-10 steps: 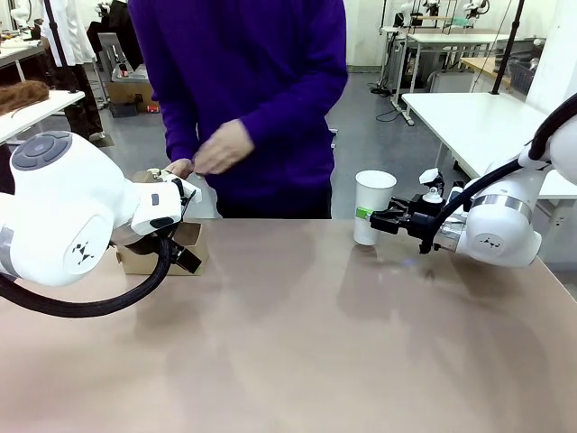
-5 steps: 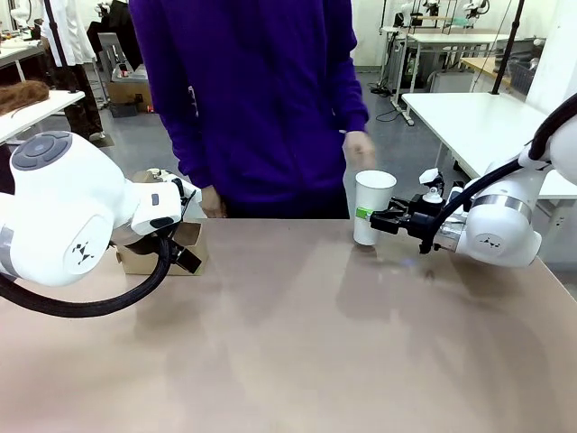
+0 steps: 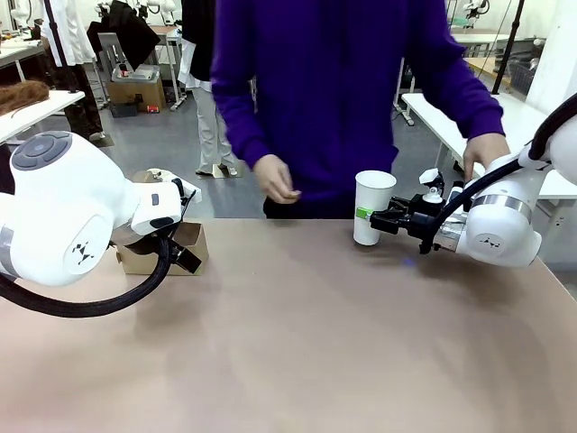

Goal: Pour a drink into a cup and package it in a carrier.
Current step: When a person places the Paper Cup Lid on the 600 ml Paper Cup , lift the 600 ml Paper Cup.

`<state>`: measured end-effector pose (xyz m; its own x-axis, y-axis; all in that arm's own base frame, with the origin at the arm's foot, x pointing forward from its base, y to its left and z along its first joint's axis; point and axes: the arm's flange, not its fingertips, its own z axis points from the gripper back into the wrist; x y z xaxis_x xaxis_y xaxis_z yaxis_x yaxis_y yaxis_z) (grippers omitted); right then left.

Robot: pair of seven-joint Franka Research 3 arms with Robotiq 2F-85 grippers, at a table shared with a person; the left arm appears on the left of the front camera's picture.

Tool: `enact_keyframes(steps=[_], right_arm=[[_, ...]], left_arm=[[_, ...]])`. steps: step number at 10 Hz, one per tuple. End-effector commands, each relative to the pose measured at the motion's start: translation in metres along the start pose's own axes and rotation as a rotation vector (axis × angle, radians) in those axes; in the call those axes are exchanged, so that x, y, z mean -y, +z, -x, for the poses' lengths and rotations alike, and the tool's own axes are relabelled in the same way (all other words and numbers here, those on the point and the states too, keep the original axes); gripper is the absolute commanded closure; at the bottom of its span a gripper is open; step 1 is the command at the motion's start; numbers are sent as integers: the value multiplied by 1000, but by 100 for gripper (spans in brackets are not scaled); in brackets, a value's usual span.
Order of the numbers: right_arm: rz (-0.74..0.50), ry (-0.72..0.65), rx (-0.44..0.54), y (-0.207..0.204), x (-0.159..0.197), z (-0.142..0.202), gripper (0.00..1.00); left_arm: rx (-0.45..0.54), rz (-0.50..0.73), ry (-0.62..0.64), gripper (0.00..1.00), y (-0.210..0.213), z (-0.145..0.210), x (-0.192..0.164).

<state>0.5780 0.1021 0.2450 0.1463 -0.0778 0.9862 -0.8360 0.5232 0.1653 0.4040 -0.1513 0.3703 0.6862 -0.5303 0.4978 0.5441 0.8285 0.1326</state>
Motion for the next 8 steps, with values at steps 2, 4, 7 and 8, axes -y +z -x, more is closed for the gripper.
enact_keyframes(steps=[2, 4, 7, 8], right_arm=[[-2, 2, 2, -1, -1, -2, 13], [-2, 2, 2, -1, -1, -2, 13], [-2, 2, 2, -1, -1, -2, 13], [-2, 2, 2, -1, -1, -2, 13]], left_arm=[[1, 2, 1, 0, 0, 0, 0], [1, 2, 1, 0, 0, 0, 0], [1, 2, 1, 0, 0, 0, 0], [1, 2, 1, 0, 0, 0, 0]])
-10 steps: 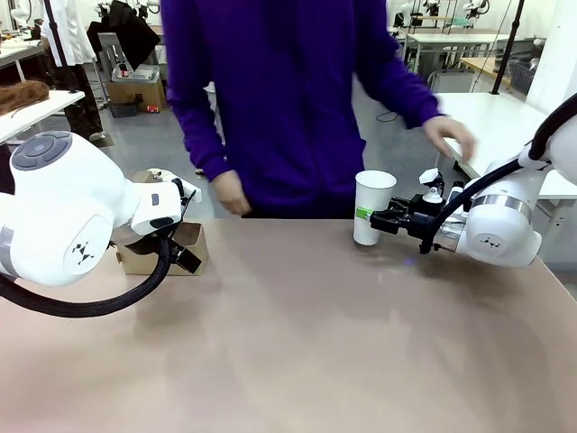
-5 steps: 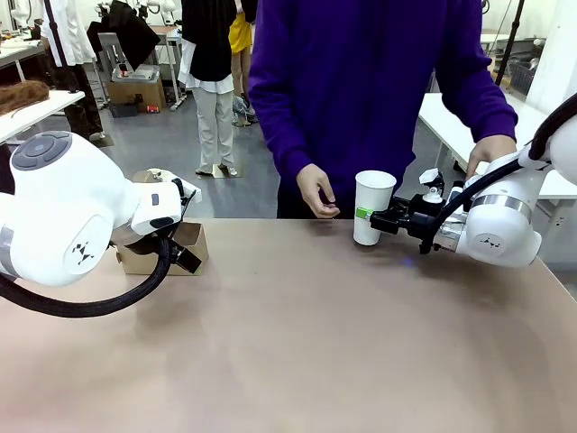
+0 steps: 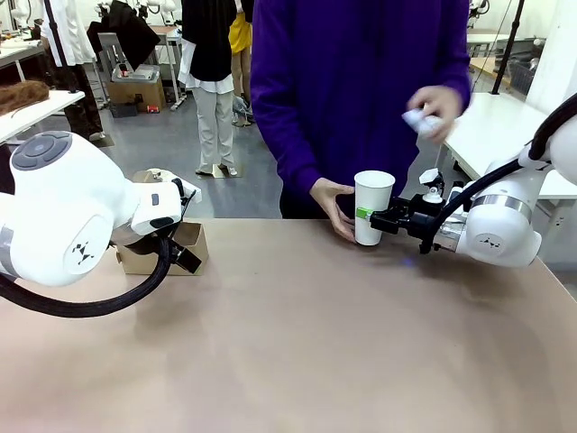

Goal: Pour a drink into a cup and package it in a carrier.
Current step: When a person places the Paper Cup Lid on the 600 ml Paper Cup , lift the 600 ml Paper Cup.

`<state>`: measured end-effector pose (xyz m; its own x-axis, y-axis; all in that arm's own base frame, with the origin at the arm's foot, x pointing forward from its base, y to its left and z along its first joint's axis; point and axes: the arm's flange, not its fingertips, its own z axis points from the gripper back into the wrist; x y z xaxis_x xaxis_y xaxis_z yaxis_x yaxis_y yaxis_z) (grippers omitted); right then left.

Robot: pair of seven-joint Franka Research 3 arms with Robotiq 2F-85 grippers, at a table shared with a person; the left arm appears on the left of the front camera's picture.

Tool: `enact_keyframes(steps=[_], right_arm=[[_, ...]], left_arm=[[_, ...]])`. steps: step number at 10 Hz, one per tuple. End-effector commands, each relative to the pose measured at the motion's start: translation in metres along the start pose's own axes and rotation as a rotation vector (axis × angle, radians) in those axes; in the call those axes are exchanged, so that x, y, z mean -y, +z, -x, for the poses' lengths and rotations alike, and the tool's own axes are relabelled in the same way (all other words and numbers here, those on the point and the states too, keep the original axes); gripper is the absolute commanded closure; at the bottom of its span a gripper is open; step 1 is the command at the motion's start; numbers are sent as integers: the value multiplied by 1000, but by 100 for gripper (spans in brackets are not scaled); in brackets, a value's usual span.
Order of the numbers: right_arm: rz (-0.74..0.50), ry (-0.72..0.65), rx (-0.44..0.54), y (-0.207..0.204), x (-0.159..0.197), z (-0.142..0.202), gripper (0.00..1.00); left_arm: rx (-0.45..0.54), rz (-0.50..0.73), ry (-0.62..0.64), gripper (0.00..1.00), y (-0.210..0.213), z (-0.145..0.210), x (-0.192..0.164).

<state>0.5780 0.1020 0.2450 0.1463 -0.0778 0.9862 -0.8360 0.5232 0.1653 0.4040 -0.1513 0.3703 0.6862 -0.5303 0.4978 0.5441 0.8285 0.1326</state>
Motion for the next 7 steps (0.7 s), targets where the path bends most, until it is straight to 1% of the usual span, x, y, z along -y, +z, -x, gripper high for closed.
enact_keyframes(steps=[1, 7], right_arm=[[-2, 2, 2, -1, -1, -2, 13], [-2, 2, 2, -1, -1, -2, 13]], left_arm=[[1, 2, 1, 0, 0, 0, 0], [1, 2, 1, 0, 0, 0, 0]])
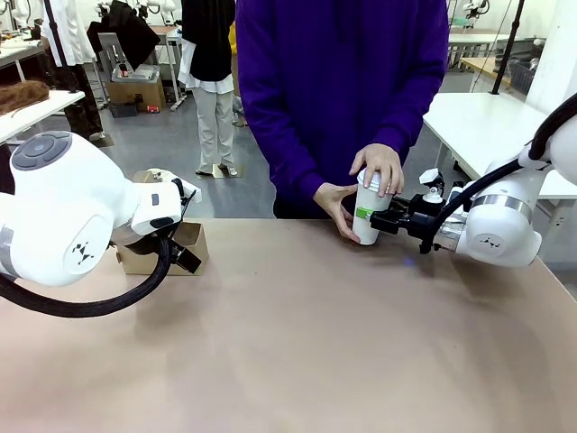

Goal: Pour a drink into a cup and package it in a carrier.
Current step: When a person places the Paper Cup Lid on the 600 ml Paper Cup , lift the 600 ml Paper Cup.

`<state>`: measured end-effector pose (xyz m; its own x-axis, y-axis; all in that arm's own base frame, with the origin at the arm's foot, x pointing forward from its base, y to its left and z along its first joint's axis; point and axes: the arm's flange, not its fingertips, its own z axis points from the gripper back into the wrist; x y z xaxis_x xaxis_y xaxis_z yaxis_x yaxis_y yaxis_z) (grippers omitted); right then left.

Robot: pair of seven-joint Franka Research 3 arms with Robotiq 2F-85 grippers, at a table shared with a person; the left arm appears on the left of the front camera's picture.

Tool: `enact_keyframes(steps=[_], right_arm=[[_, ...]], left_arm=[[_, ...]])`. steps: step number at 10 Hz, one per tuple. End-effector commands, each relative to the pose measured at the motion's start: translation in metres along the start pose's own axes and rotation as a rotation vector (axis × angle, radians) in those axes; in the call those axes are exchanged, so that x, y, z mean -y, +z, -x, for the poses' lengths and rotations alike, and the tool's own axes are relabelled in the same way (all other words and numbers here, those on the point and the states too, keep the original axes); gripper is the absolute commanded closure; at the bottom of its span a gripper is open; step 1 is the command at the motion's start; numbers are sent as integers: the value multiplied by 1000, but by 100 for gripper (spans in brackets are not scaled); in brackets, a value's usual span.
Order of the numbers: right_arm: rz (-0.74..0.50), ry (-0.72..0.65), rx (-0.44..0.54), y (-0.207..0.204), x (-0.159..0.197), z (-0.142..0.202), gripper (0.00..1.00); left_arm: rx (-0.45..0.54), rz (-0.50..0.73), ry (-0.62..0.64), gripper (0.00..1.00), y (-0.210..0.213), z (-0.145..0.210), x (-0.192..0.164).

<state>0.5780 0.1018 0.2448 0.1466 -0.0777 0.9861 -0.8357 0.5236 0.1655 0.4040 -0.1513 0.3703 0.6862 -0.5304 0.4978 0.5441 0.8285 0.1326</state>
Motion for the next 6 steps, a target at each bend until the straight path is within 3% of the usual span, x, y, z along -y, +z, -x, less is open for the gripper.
enact_keyframes(steps=[1, 6], right_arm=[[-3, 2, 2, -1, -1, -2, 13], [-3, 2, 2, -1, -1, -2, 13]], left_arm=[[1, 2, 1, 0, 0, 0, 0], [1, 2, 1, 0, 0, 0, 0]])
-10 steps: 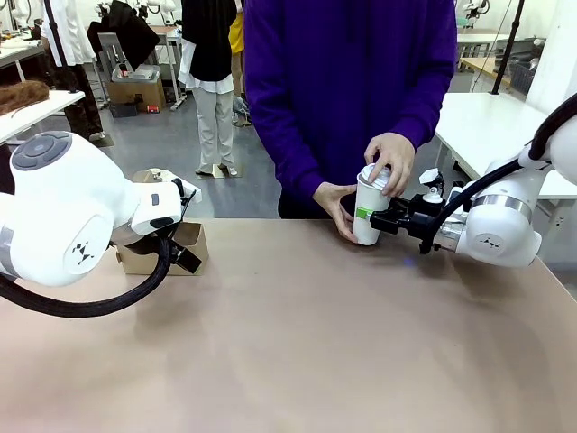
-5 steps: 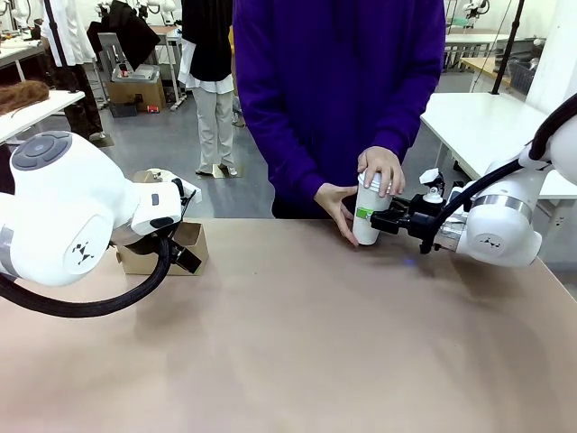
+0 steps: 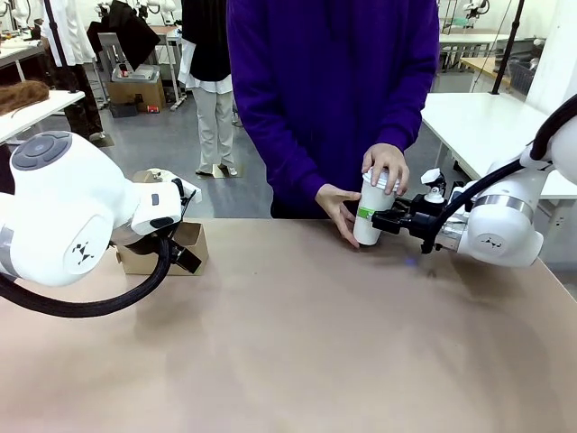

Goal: Pour a drink into a cup and package it in a carrier.
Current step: When a person places the Paper Cup Lid on the 600 ml Paper Cup , lift the 600 ml Paper Cup.

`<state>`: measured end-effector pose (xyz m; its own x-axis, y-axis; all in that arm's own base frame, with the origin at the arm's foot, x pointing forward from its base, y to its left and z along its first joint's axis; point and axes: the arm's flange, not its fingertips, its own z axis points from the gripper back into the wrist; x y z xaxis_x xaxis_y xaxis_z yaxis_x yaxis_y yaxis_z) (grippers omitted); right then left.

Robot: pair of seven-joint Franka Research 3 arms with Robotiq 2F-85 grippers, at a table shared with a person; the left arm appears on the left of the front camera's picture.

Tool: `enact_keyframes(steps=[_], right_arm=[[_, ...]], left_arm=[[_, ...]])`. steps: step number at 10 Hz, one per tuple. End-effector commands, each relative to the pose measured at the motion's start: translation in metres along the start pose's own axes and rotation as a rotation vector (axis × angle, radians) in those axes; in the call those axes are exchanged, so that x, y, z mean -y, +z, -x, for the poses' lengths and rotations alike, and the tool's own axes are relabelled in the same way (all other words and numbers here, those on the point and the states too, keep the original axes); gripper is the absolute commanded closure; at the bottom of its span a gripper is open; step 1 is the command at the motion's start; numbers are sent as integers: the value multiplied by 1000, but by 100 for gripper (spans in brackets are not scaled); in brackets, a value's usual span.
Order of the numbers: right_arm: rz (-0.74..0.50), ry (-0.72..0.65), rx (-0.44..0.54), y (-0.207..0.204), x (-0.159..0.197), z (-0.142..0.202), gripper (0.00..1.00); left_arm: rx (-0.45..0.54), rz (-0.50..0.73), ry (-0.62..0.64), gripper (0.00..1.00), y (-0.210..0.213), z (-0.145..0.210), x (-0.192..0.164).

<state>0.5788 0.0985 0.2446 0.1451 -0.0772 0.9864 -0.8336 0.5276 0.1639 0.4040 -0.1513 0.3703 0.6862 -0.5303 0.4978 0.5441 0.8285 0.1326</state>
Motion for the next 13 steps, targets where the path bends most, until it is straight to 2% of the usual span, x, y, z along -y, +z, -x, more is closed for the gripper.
enact_keyframes(steps=[1, 13], right_arm=[[-7, 1, 2, -4, -4, -2, 13], [-7, 1, 2, -4, -4, -2, 13]], left_arm=[[1, 2, 1, 0, 0, 0, 0], [1, 2, 1, 0, 0, 0, 0]])
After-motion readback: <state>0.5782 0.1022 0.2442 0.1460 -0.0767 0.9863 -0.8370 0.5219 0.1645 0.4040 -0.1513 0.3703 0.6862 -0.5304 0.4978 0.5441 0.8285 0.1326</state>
